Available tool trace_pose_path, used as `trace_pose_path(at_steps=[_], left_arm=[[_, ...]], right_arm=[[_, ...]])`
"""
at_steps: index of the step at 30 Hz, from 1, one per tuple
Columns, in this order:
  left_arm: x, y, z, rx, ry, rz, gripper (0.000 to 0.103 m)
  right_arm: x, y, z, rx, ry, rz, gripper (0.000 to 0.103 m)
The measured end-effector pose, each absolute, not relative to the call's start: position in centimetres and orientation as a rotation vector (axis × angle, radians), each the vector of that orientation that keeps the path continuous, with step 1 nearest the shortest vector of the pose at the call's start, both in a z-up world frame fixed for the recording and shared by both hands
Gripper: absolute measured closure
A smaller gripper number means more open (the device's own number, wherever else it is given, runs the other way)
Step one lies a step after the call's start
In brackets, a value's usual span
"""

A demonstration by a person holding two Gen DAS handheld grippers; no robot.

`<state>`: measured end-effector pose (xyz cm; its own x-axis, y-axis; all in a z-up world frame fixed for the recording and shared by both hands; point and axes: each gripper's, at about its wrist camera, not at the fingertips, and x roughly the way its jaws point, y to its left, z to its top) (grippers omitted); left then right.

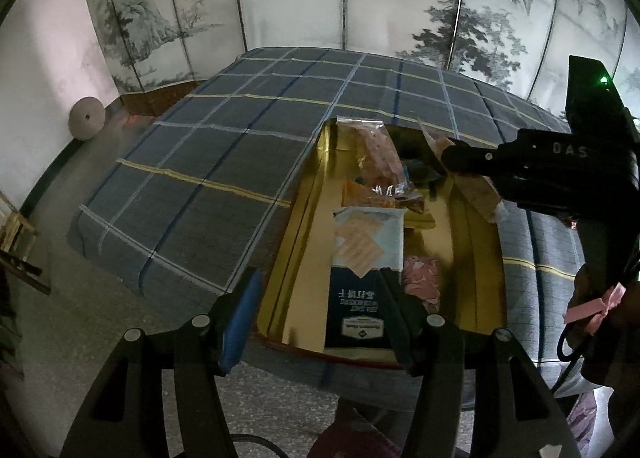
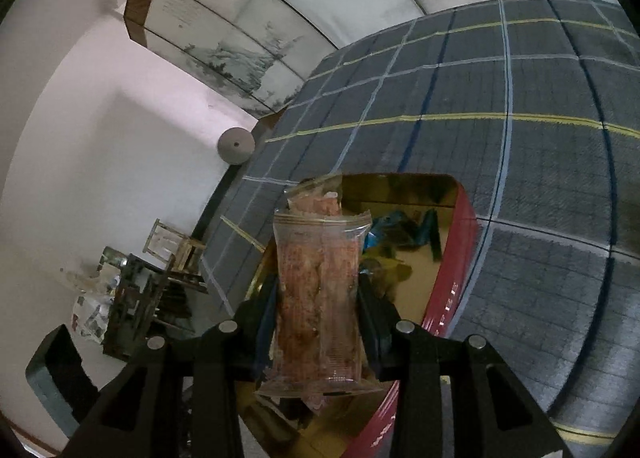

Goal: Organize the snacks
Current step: 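Carry the clear red-snack bag over the gold tin and open the right gripper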

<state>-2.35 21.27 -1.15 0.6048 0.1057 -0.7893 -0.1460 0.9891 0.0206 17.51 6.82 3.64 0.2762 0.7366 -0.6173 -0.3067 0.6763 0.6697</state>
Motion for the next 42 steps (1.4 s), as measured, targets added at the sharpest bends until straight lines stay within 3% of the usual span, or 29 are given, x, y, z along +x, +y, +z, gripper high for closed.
trace_pose_path(at_steps=[32,38,42], left_arm=[[-2.3,20.4,-1.7,0.034,0.919,0.159,0.039],[-2.1,19.5,-1.7,0.065,0.922,0.158,0.037],[-2.0,18.5,-1.5,0.091,0.921,0.154,0.037]], right_arm=[[15.8,6.5,3.3,0.415,1.024,0.73,0.063],[13.6,3.6,4.2,0.319,0.967,0.692,0.057],[12.1,0.6,4.6,0.248,0.926,0.632,0.049]])
